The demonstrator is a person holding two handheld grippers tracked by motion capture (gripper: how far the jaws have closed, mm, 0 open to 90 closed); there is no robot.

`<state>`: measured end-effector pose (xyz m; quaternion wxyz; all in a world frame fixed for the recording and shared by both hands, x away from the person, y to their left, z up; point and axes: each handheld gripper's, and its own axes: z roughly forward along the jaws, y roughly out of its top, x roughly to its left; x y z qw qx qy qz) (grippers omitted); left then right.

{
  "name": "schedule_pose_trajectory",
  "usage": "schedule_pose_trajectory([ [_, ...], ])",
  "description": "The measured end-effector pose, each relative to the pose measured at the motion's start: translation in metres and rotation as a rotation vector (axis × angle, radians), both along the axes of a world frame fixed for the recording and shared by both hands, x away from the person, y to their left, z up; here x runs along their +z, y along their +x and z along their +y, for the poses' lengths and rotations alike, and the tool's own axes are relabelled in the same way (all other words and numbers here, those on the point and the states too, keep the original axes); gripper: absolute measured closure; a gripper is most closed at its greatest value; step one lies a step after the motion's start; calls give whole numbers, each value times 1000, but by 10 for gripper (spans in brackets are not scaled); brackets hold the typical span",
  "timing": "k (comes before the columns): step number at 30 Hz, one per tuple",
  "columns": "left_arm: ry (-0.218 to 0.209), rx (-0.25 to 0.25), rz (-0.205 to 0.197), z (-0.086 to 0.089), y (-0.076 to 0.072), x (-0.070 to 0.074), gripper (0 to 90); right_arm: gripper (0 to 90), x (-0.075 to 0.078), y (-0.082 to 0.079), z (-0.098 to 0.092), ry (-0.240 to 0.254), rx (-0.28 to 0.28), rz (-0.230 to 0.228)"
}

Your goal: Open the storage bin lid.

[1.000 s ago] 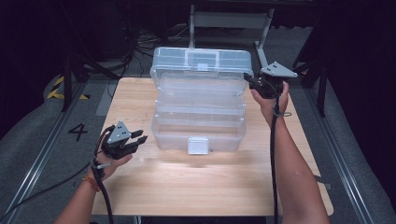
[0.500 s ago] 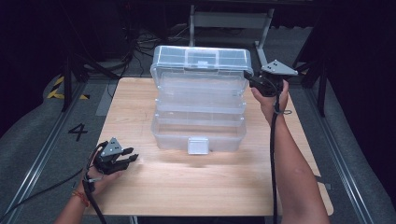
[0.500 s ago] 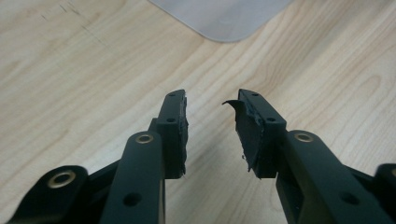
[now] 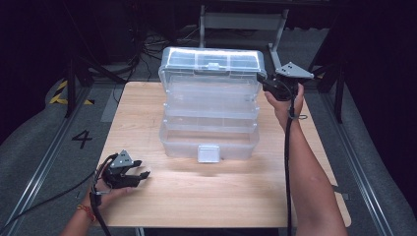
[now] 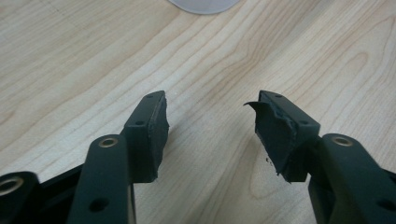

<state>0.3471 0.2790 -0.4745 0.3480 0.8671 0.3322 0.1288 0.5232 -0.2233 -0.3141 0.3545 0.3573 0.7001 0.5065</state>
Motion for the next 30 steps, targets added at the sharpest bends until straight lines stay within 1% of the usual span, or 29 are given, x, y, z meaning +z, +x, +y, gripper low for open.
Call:
schedule_pose_trajectory([
  [1,8,4,12,-2,0,-2,409,707,1,0,0,-3,2,5],
  [2,3,7,14,-2,0,-2,385,707,1,1,0,-10,2,3],
  [5,8,14,13,-4,0,-3,342,706,2,2,0,-12,2,8],
  [8,-8,22,10,-5,-2,-6,275,707,3,3,0,-18,4,8],
  [9,-6,20,-1,-5,-2,-6,253,707,3,4,0,-16,4,11],
  [11,-3,33,8,-6,-3,-6,207,707,4,4,0,-17,4,11],
  [12,1,34,6,-5,-3,-6,196,707,4,5,0,-21,5,13],
  [15,0,43,10,-7,-3,-7,184,709,5,6,0,-18,4,16],
  [18,0,42,10,-7,-3,-7,178,710,6,8,0,-17,4,21],
  [19,0,42,9,-7,-3,-7,178,712,7,9,0,-23,5,23],
  [21,0,42,9,-7,-3,-7,178,717,7,9,0,-22,7,18],
  [24,0,44,12,-7,-3,-7,175,724,8,10,-2,-10,13,24],
  [30,2,42,9,-7,-3,-7,174,740,10,13,-3,-5,14,29],
])
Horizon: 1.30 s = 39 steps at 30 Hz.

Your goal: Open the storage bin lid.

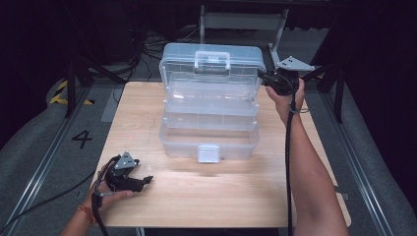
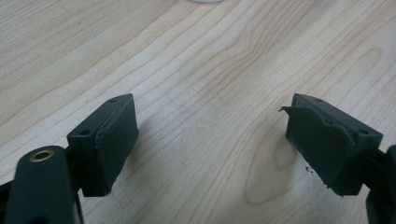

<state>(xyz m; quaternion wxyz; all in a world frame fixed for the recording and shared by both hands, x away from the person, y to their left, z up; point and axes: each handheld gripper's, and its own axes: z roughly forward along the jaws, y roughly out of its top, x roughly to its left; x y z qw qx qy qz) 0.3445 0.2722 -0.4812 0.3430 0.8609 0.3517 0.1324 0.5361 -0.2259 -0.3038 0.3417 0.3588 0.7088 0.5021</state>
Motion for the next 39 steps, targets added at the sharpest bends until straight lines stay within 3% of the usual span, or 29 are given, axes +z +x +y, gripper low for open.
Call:
schedule_pose_trajectory([
  [18,1,-6,1,0,1,0,172,778,3,21,-7,57,33,26],
  [19,5,-5,2,0,1,0,172,842,4,22,-7,65,37,27],
  [20,5,-6,2,0,1,0,172,841,5,23,-9,70,30,28],
  [26,4,-5,3,1,1,0,173,835,5,37,-8,36,28,33],
  [39,4,-6,2,1,1,0,173,833,6,54,-7,47,14,72],
])
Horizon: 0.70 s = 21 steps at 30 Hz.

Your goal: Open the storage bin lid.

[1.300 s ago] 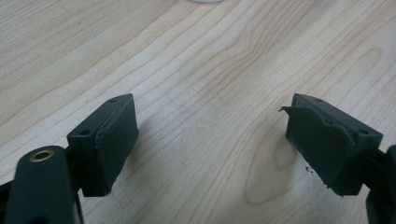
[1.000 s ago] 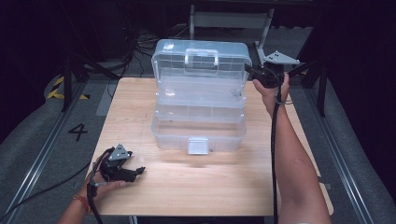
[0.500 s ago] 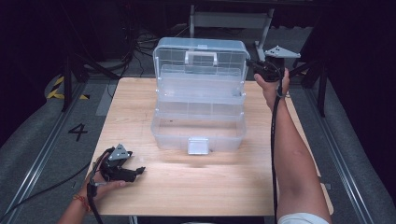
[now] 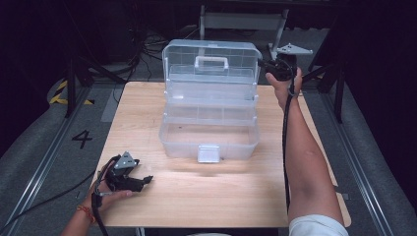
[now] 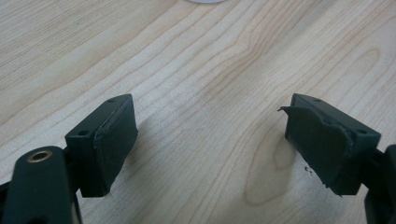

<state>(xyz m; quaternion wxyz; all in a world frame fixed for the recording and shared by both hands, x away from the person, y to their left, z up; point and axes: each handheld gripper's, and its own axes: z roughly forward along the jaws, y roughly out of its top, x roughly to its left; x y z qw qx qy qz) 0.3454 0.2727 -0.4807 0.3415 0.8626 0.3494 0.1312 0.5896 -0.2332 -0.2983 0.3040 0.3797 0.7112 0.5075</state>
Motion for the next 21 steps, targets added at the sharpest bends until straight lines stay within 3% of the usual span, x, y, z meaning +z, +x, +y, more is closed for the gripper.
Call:
schedule_pose_trajectory([
  [21,-4,6,-2,-1,-1,0,174,824,2,20,2,-19,-3,55],
])
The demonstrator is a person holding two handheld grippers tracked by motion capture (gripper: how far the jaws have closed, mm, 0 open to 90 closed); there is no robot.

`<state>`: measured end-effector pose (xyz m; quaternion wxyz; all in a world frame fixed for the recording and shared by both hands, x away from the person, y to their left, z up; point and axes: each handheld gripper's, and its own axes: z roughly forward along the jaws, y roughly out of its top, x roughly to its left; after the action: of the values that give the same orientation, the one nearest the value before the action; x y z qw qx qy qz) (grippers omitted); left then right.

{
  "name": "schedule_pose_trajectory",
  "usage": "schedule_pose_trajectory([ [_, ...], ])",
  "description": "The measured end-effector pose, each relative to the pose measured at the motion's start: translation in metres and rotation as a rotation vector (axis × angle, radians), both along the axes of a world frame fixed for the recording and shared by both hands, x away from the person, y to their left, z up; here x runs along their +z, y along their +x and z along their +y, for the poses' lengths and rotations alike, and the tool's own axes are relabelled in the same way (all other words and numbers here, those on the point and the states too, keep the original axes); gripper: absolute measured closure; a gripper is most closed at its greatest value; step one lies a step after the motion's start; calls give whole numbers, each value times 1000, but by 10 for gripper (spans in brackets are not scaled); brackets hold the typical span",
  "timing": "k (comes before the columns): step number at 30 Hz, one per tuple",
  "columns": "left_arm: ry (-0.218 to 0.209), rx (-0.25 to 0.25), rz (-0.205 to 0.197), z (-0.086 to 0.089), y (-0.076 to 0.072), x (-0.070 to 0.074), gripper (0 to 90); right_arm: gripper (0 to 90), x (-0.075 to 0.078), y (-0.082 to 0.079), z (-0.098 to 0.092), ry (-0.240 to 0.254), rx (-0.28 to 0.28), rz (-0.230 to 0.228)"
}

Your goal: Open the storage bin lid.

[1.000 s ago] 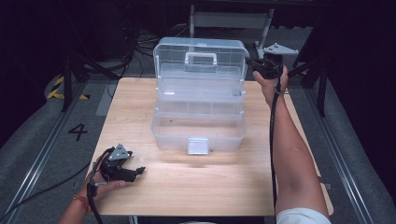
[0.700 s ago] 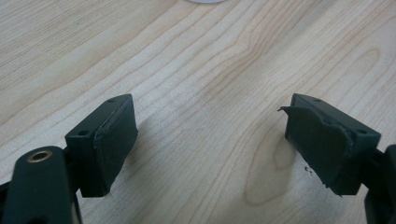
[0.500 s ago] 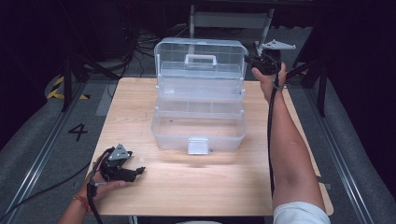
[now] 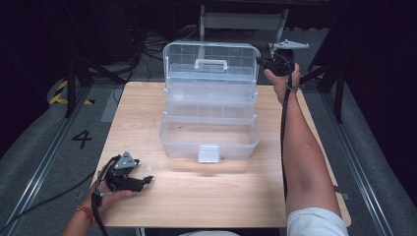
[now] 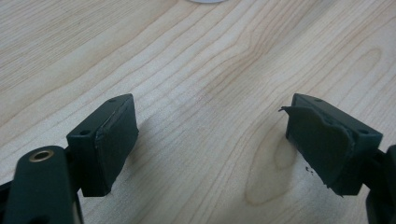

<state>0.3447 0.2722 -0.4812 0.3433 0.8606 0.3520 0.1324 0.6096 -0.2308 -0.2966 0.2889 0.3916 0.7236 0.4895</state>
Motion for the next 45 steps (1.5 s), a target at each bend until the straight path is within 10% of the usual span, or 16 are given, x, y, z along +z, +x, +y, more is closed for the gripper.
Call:
schedule_pose_trajectory([
  [45,4,13,-2,-1,-1,0,170,805,-15,38,9,-38,-84,63],
])
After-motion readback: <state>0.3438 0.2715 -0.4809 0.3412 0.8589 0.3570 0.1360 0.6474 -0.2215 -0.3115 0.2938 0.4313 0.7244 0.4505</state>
